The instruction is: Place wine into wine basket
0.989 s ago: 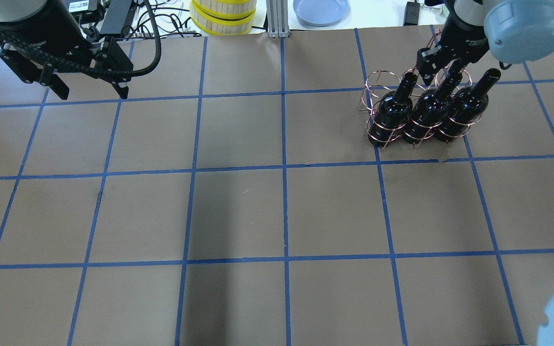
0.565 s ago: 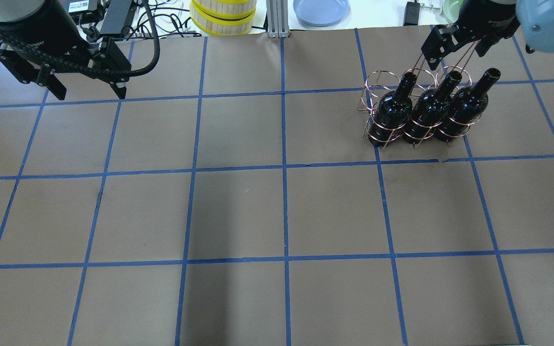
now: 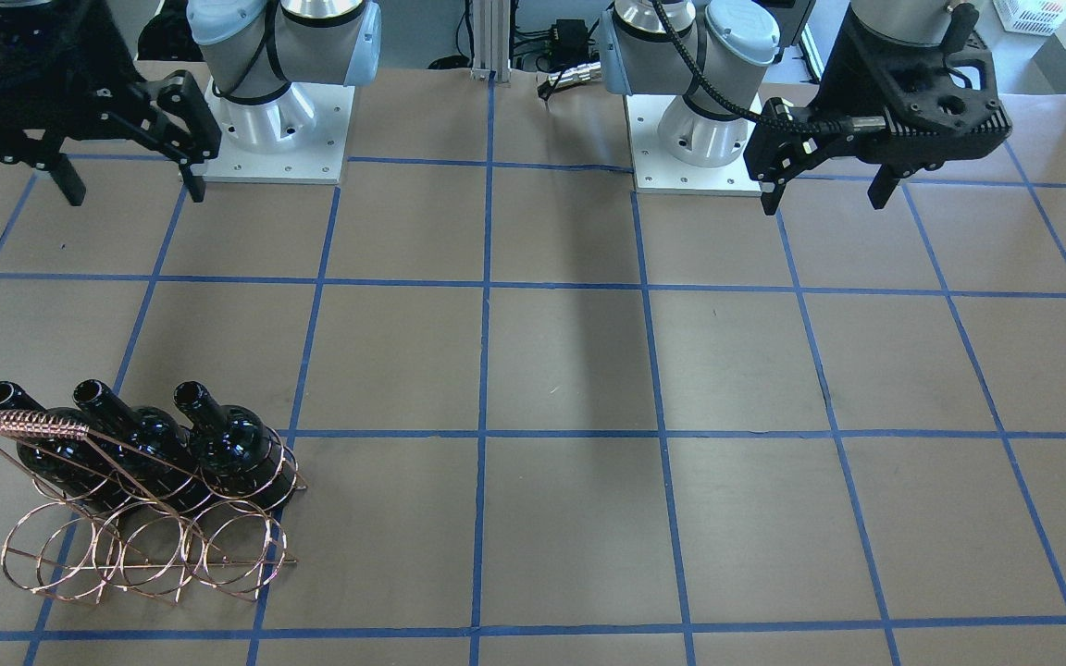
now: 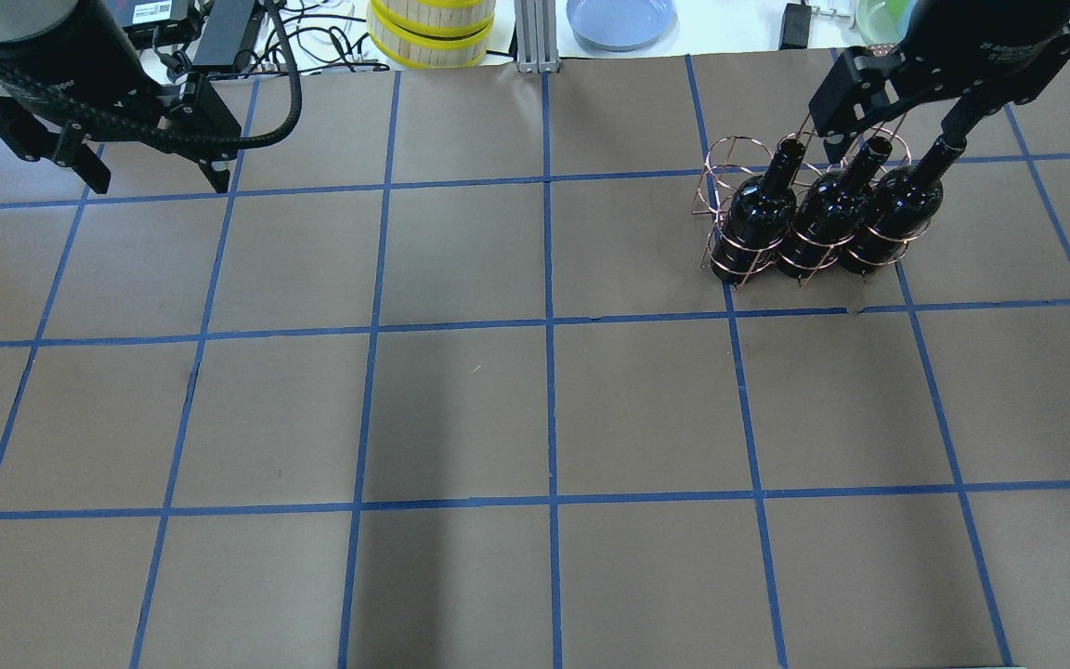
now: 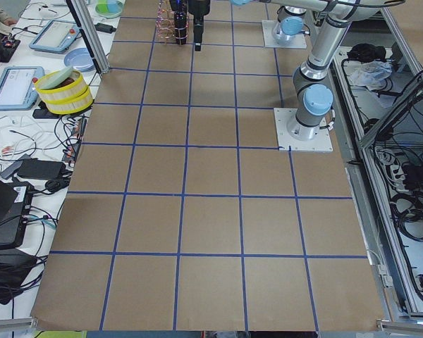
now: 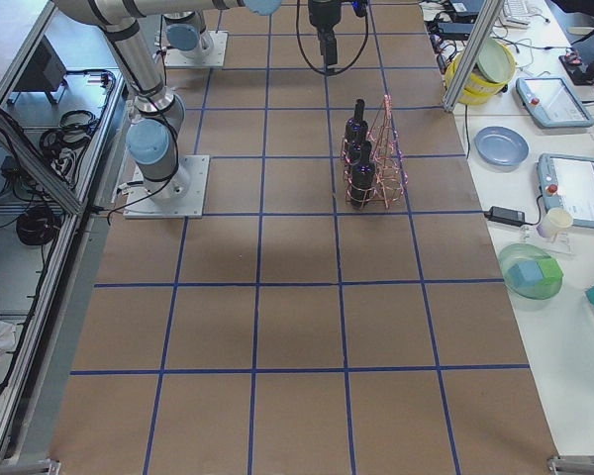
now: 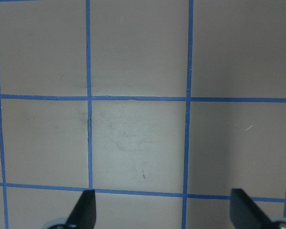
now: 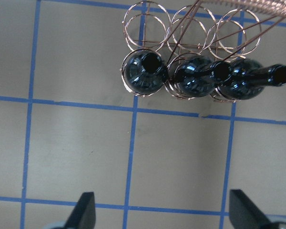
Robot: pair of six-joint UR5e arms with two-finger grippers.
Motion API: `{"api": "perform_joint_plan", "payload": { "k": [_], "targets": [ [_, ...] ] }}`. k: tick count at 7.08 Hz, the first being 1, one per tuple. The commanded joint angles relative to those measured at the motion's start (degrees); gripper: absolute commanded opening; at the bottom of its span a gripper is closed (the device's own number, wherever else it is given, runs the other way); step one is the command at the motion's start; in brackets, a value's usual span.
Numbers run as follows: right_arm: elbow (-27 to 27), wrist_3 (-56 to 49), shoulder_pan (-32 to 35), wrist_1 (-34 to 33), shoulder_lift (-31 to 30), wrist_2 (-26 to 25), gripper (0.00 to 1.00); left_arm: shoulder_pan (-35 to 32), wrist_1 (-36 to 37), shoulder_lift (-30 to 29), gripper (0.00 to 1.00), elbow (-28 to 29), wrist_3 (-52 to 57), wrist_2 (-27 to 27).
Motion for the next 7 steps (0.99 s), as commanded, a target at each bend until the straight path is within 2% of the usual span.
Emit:
{"api": "perform_joint_plan", "payload": {
  "k": [1,7],
  "targets": [
    [0.7,8.2,5.1,1.3,-0.4,0.3,1.0,-0.1,0.0,0.0,1.0,0.0,0.1,-0.1],
    [-0.1,9.7,5.0,-0.8,-0.3,0.7,1.0,0.1,0.5,-0.4,0.99,-0.8,1.7,-3.1]
  ]
}}
